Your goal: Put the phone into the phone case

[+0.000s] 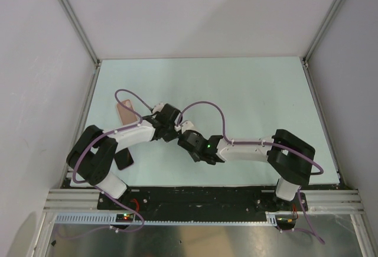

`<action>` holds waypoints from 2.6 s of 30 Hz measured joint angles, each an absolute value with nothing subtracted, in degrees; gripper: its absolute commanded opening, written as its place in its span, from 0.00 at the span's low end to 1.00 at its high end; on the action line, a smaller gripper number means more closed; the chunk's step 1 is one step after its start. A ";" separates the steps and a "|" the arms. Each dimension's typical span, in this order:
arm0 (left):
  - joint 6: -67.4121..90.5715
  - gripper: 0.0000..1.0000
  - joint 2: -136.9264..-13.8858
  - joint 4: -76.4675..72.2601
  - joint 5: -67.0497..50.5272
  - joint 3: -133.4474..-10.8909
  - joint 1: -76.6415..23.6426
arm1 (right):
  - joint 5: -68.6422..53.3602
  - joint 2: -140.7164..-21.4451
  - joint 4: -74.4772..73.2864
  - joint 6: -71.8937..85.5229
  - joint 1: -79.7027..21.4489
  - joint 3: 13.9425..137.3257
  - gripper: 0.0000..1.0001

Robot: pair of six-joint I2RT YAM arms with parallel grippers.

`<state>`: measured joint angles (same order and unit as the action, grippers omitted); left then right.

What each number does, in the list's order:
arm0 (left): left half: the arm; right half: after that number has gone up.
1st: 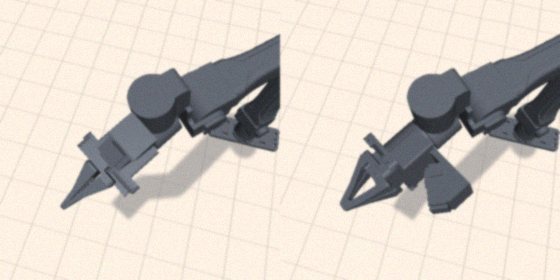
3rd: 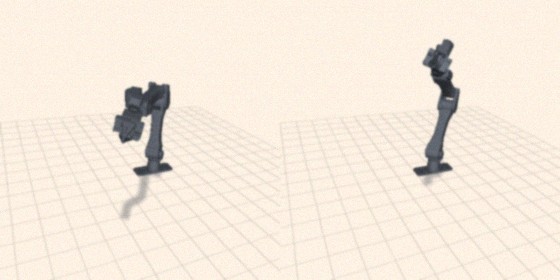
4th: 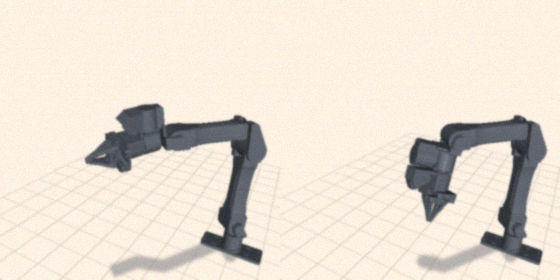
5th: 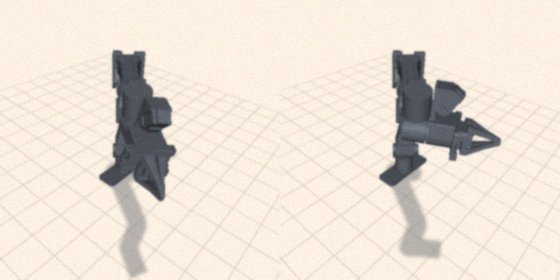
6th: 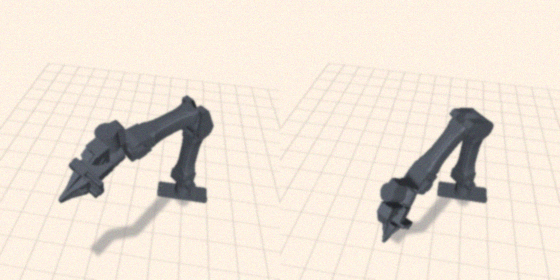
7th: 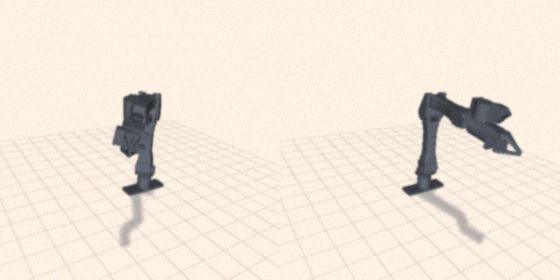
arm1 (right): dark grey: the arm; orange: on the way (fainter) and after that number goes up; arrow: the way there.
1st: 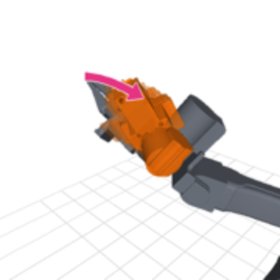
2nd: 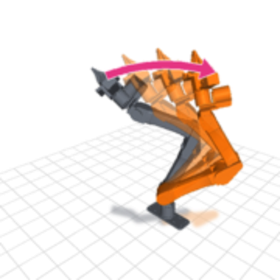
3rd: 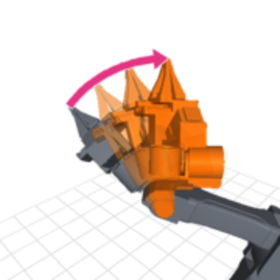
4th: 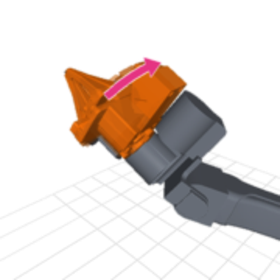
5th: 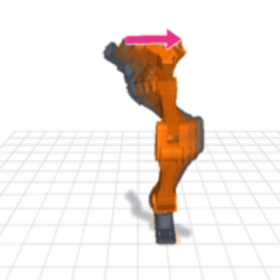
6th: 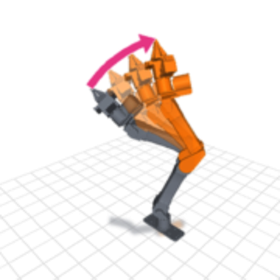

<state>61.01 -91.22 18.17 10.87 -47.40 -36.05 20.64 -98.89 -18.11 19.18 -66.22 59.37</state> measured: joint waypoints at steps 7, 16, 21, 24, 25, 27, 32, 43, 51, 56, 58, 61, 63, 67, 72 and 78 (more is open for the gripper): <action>60.99 0.00 -91.24 18.17 10.87 -47.42 -36.05 | 21.67 -99.37 -18.65 19.25 -66.22 59.79 0.12; 60.97 0.00 -91.33 18.33 10.87 -47.55 -36.05 | 21.87 -99.44 -18.37 19.42 -66.22 59.64 0.12; 60.97 0.00 -91.46 18.59 10.87 -47.77 -36.05 | 21.87 -99.31 -17.17 19.49 -66.28 58.72 0.12; 60.95 0.00 -91.46 18.61 10.87 -47.77 -36.05 | 21.89 -98.83 -15.88 19.92 -66.28 57.71 0.12; 60.95 0.00 -91.46 18.61 10.87 -47.79 -36.05 | 21.91 -98.65 -15.42 20.08 -66.28 57.34 0.12; 60.93 0.00 -91.48 18.65 10.87 -47.81 -36.05 | 22.04 -98.39 -14.59 20.64 -66.28 56.66 0.12; 60.80 0.00 -91.64 18.76 10.94 -47.90 -36.05 | 22.04 -98.56 -11.62 22.72 -66.30 54.76 0.11; 59.90 0.00 -92.18 19.90 10.94 -48.90 -36.03 | 22.15 -98.96 -7.75 26.11 -66.48 52.75 0.11; 58.87 0.02 -92.99 22.68 11.00 -51.33 -36.03 | 11.29 -96.82 -7.05 27.38 -60.25 52.47 0.13; 57.36 0.06 -93.51 24.80 11.05 -53.15 -36.05 | 7.62 -96.49 -10.22 26.48 -56.97 54.13 0.21; 56.49 0.07 -93.95 25.71 11.03 -54.02 -36.07 | 7.16 -95.81 -11.94 25.82 -54.96 55.37 0.26; 55.40 0.11 -94.85 27.20 11.00 -55.51 -36.10 | 7.09 -94.13 -13.17 24.86 -52.27 57.82 0.40; 54.65 0.14 -95.29 28.03 11.00 -56.42 -36.10 | 7.20 -92.68 -13.17 23.77 -50.52 59.81 0.53; 53.49 0.24 -95.35 28.01 11.38 -57.95 -35.68 | 6.90 -91.92 -12.08 21.06 -49.23 61.98 0.79; 52.25 0.41 -93.27 28.05 11.40 -59.33 -33.85 | 4.21 -93.25 -11.99 16.84 -49.32 62.00 0.97; 51.90 0.49 -85.30 28.56 11.42 -58.59 -28.86 | 0.93 -98.24 -10.94 10.61 -49.91 62.11 0.99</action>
<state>51.90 -85.30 28.56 11.42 -58.59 -28.86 0.93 -98.24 -10.94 10.61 -49.91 62.11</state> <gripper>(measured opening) 0.468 0.990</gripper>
